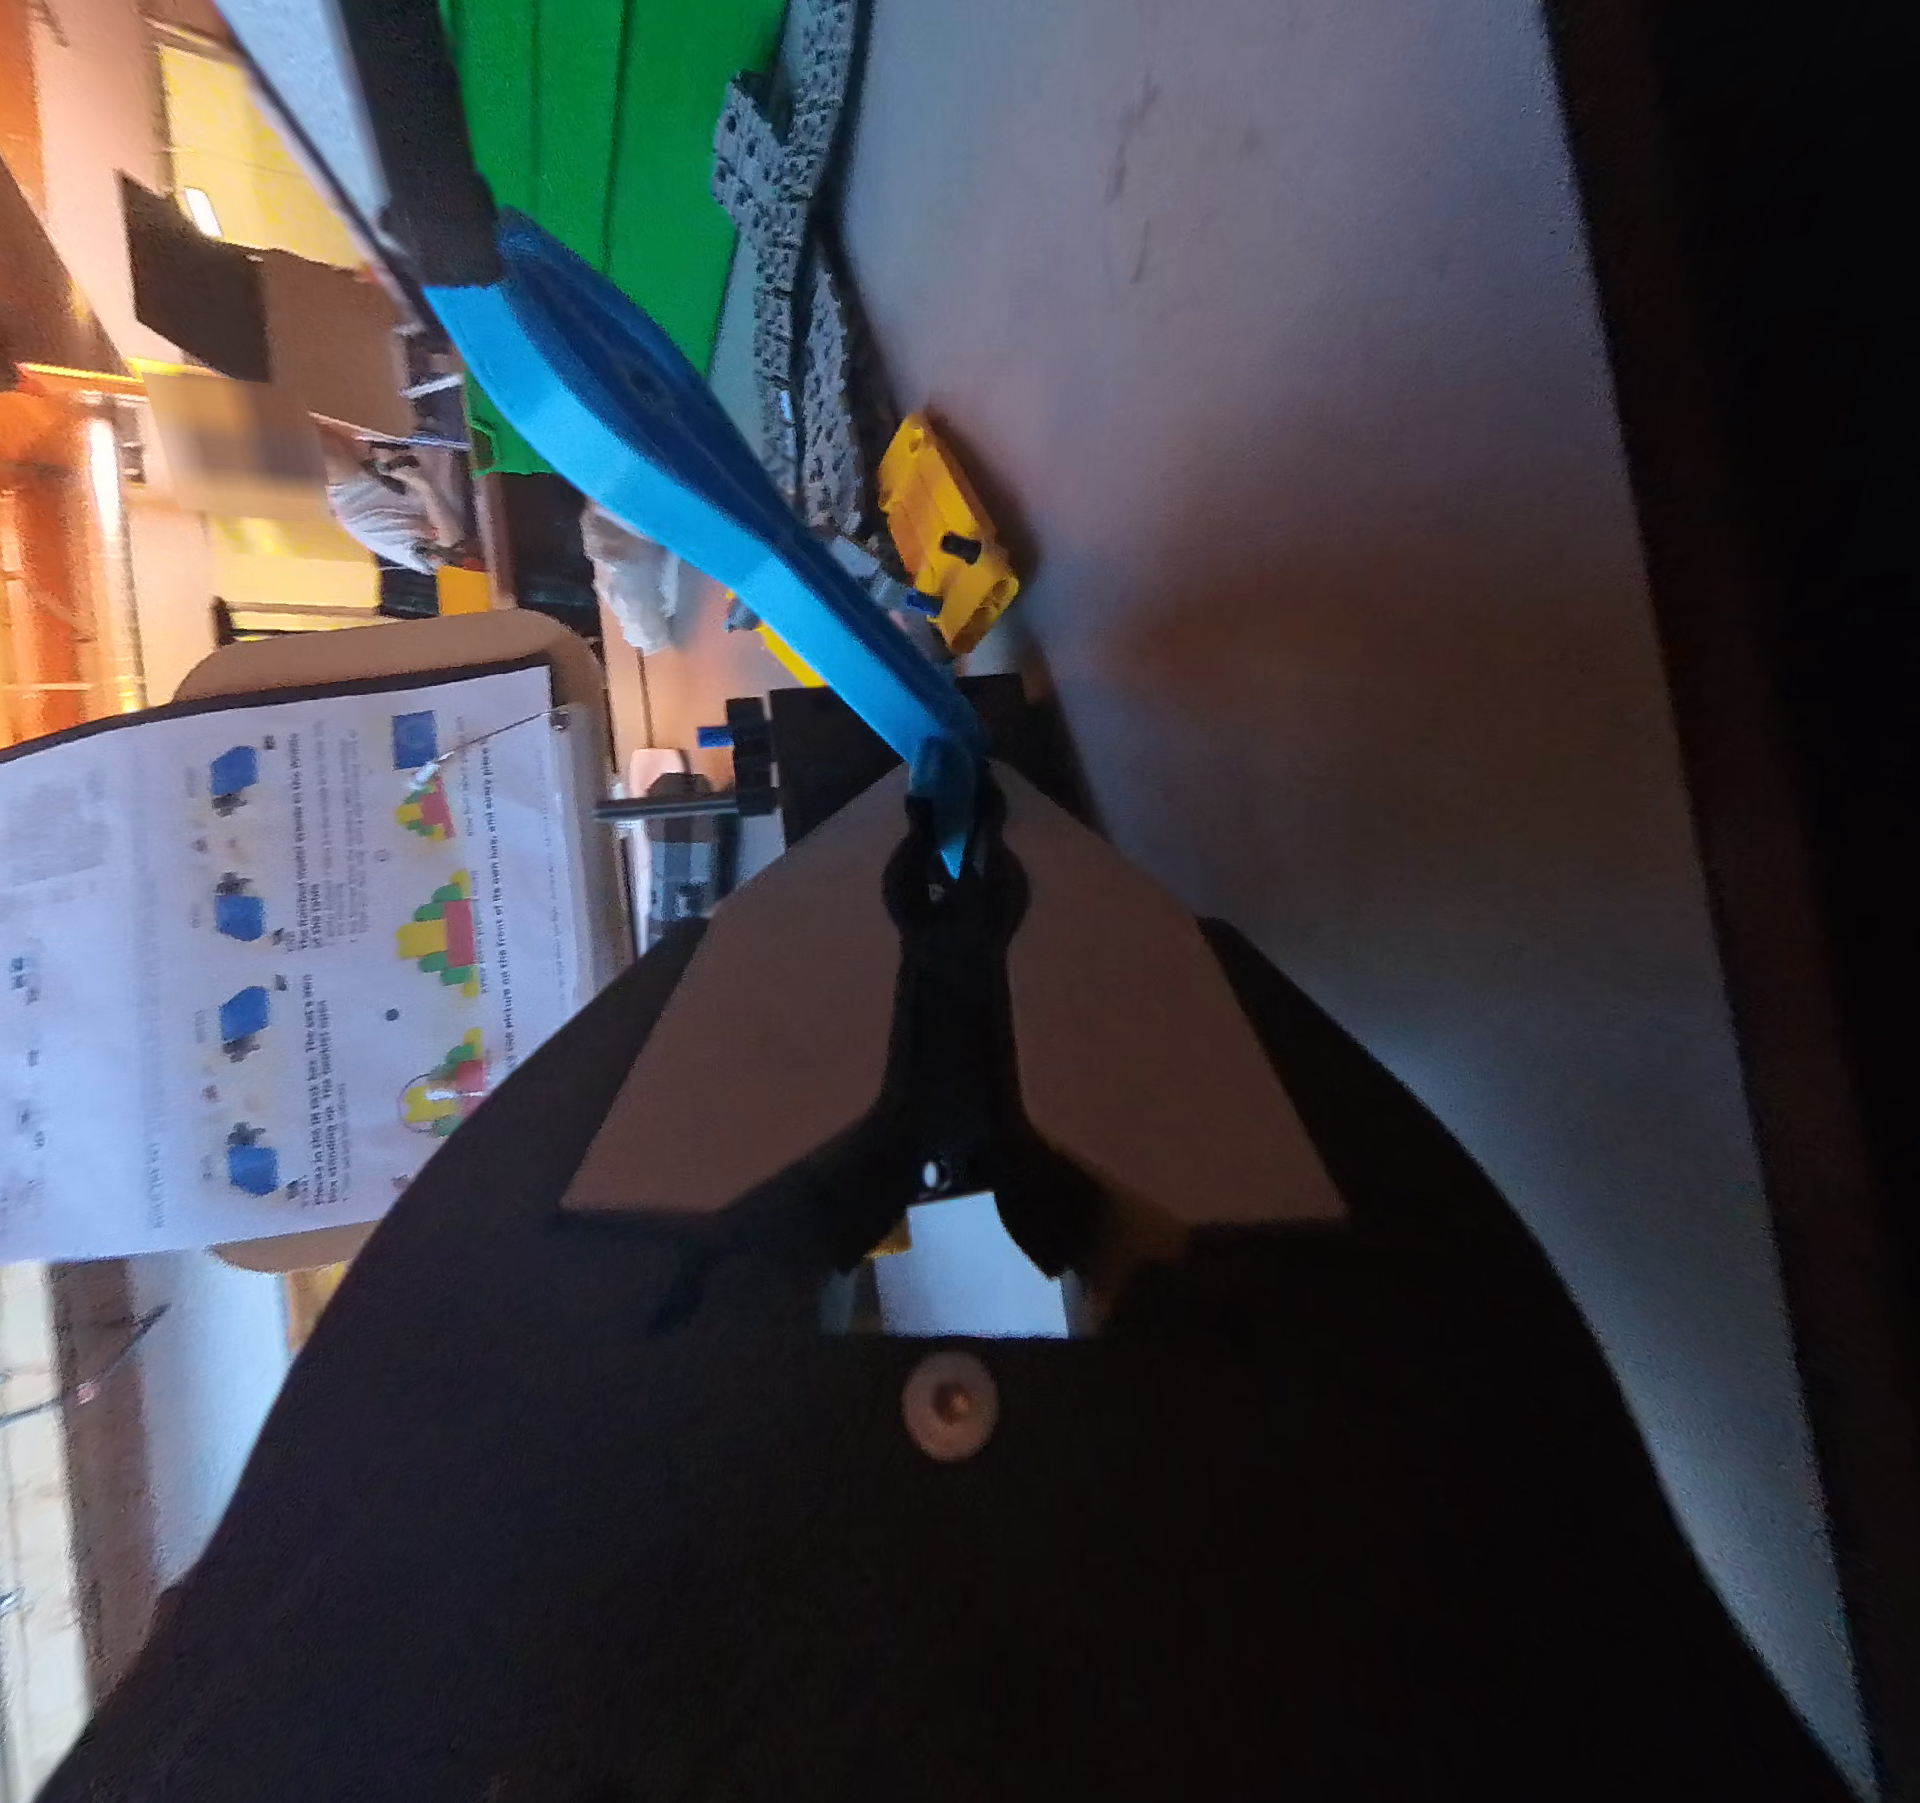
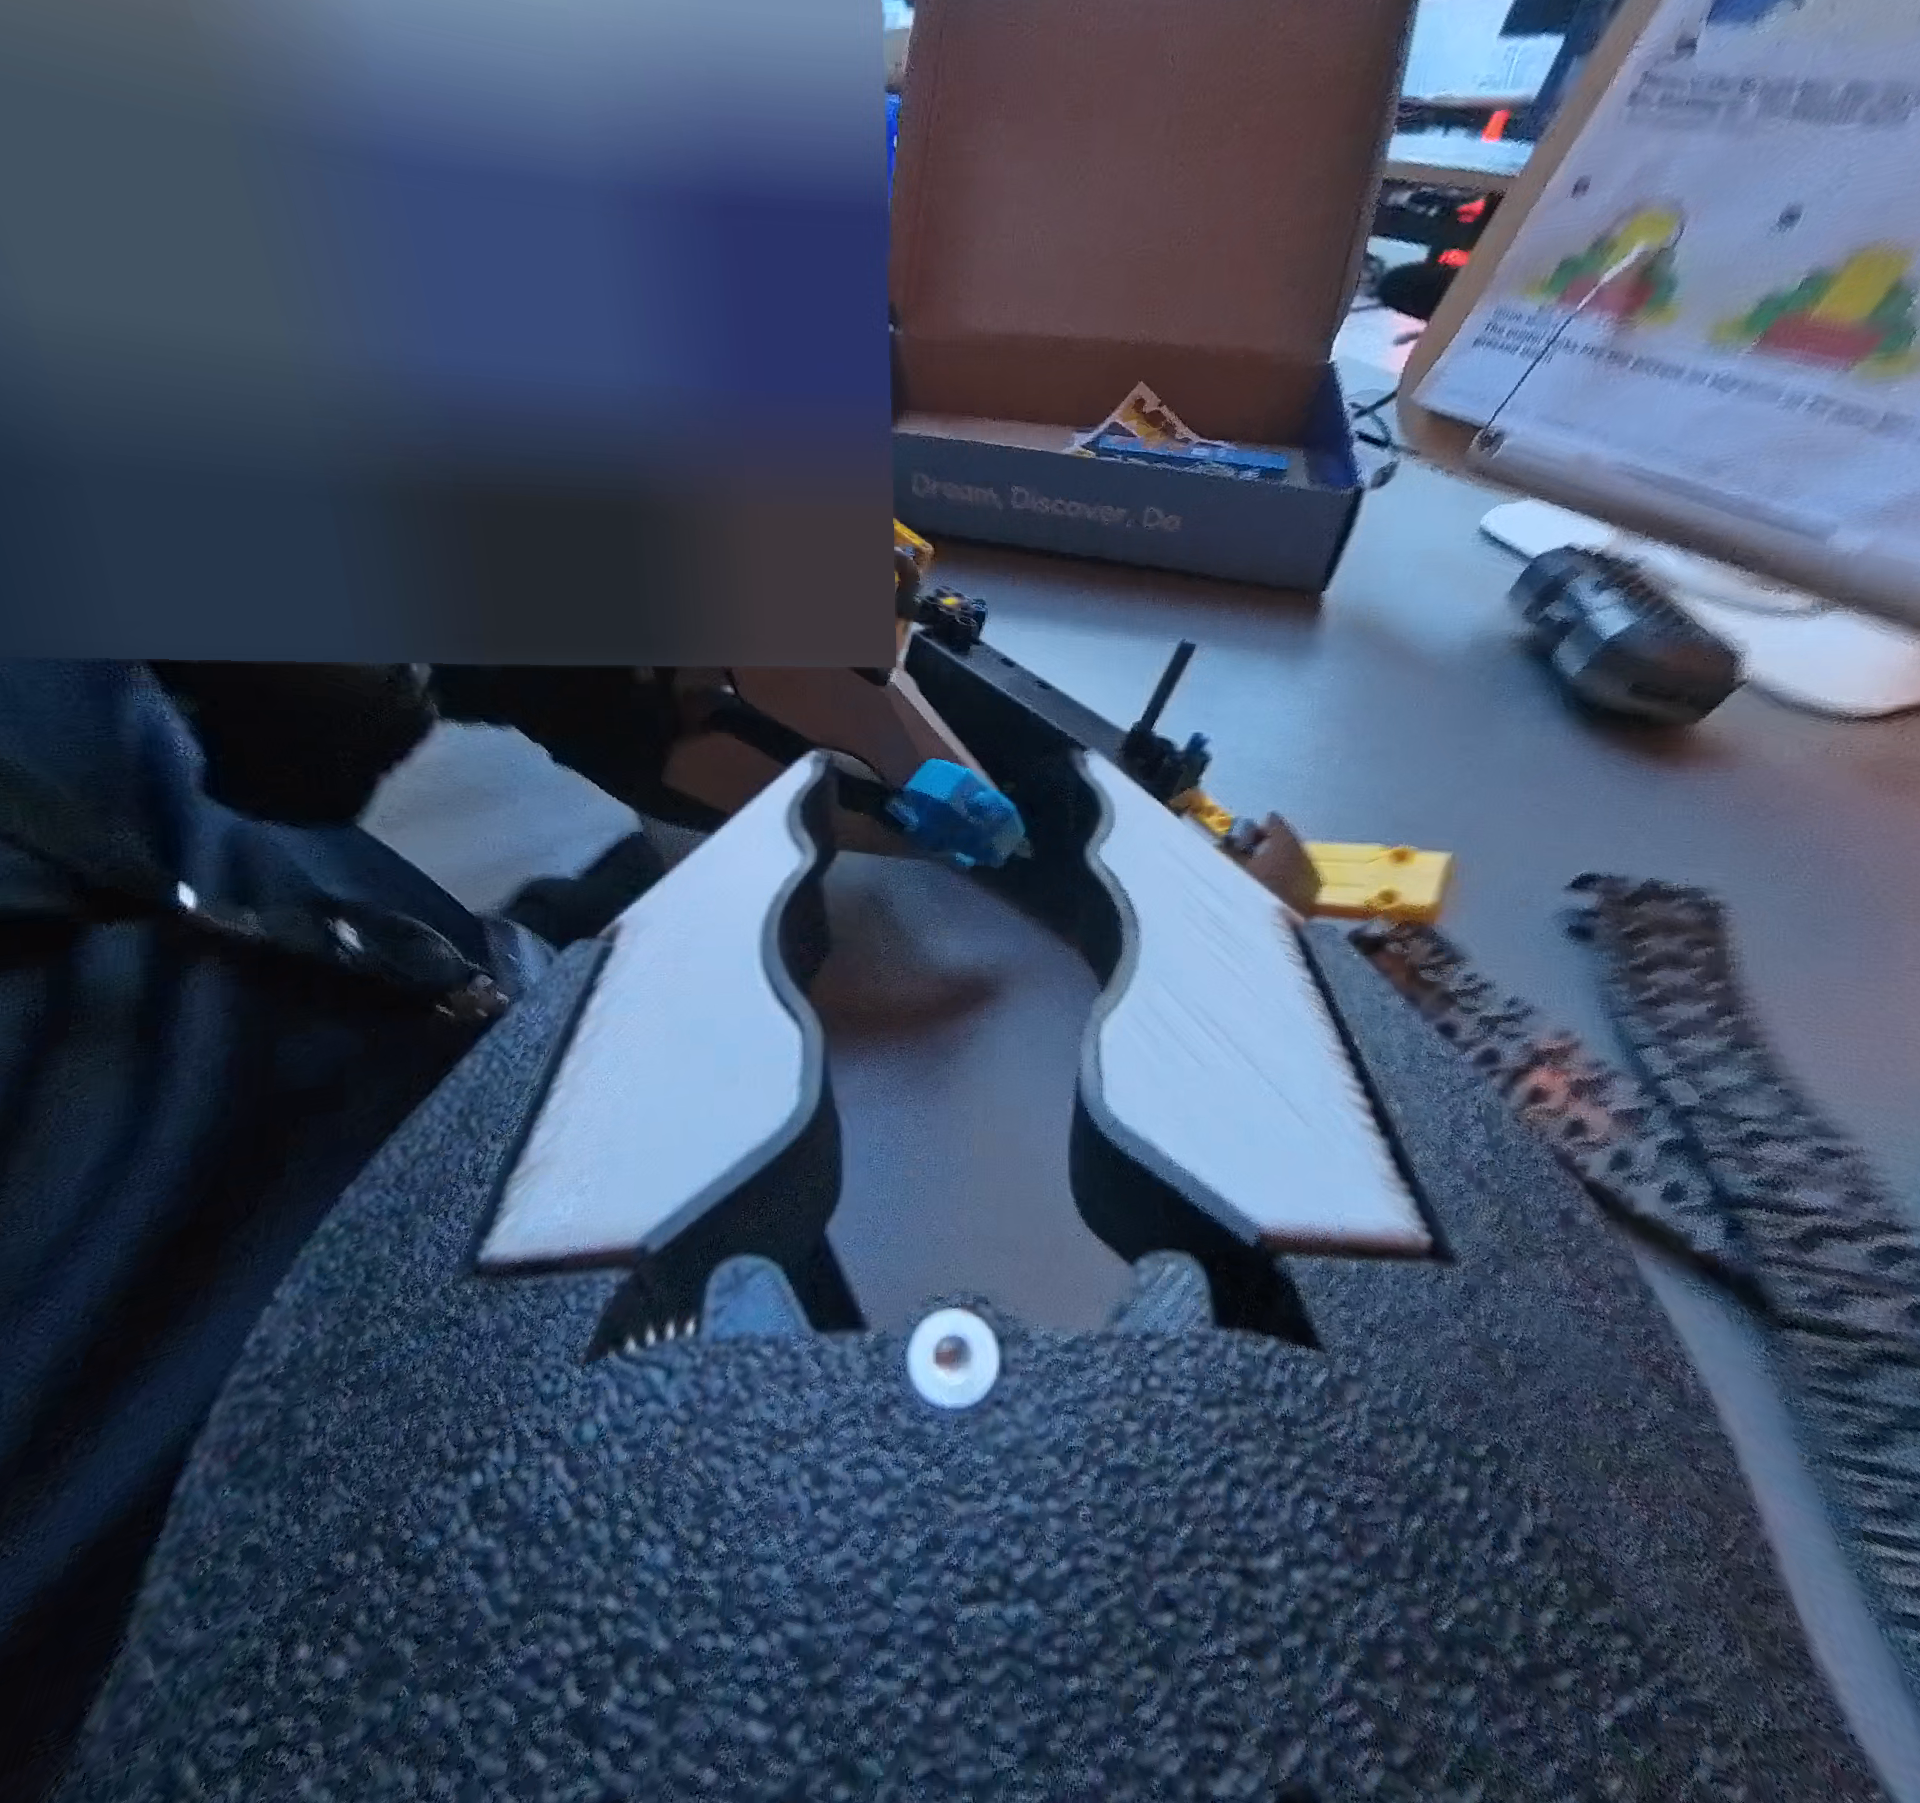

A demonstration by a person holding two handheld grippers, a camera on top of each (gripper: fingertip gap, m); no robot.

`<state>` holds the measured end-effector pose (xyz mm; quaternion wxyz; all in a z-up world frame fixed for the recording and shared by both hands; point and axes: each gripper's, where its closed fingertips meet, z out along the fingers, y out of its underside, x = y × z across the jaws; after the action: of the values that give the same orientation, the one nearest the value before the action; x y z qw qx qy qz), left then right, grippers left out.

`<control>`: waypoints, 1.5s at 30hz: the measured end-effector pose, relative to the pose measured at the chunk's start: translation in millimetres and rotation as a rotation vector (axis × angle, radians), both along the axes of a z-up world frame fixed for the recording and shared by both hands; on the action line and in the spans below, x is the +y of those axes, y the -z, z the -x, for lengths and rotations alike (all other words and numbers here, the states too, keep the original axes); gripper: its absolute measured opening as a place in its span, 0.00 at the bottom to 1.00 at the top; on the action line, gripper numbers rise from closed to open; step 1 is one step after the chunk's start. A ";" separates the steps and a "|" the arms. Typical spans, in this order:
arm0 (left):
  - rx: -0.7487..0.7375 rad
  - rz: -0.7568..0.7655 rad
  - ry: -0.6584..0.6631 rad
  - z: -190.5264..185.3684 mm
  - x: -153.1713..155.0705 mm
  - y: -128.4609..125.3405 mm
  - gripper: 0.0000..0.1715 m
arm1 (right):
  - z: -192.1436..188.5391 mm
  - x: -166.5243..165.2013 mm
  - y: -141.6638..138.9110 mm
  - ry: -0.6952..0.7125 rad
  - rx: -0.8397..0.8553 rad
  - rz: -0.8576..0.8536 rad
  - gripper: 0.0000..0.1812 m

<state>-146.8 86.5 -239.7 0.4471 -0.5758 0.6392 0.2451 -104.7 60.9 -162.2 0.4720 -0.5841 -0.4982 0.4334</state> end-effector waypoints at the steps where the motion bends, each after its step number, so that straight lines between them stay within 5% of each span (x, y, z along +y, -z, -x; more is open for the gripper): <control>1: 0.004 -0.028 -0.011 1.1 2.7 -2.2 0.02 | 0.8 0.3 3.2 0.013 0.015 0.049 0.24; 7: 0.005 -0.122 -0.016 -5.1 4.7 -14.8 0.02 | 11.6 3.3 12.7 0.101 0.072 0.191 0.23; 9: 0.004 -0.151 -0.012 -7.4 4.1 -18.2 0.02 | 13.8 4.0 11.8 0.116 0.078 0.175 0.14; 14: -0.069 -0.241 -0.014 -6.2 5.6 -36.4 0.03 | 10.5 1.3 1.6 0.074 0.125 0.129 0.14; 28: -0.550 0.173 -0.047 -1.6 2.4 -51.2 0.16 | -17.0 -7.4 -28.9 -0.008 0.253 -0.115 0.13; 34: -0.713 0.491 -0.133 17.5 12.6 -54.1 0.36 | -18.6 -3.4 -25.7 -0.009 0.246 -0.062 0.14; 40: -0.494 0.766 -0.284 42.8 16.1 -6.7 0.27 | -16.6 -11.8 -30.9 -0.045 0.246 -0.239 0.14; 45: -0.328 0.852 -0.149 44.6 3.2 2.3 0.21 | -16.8 -4.3 -24.5 -0.038 0.224 -0.248 0.14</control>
<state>-191.4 89.8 -242.0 0.2472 -0.7838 0.5605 -0.1022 -87.9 56.6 -137.7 0.5849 -0.4598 -0.5030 0.4398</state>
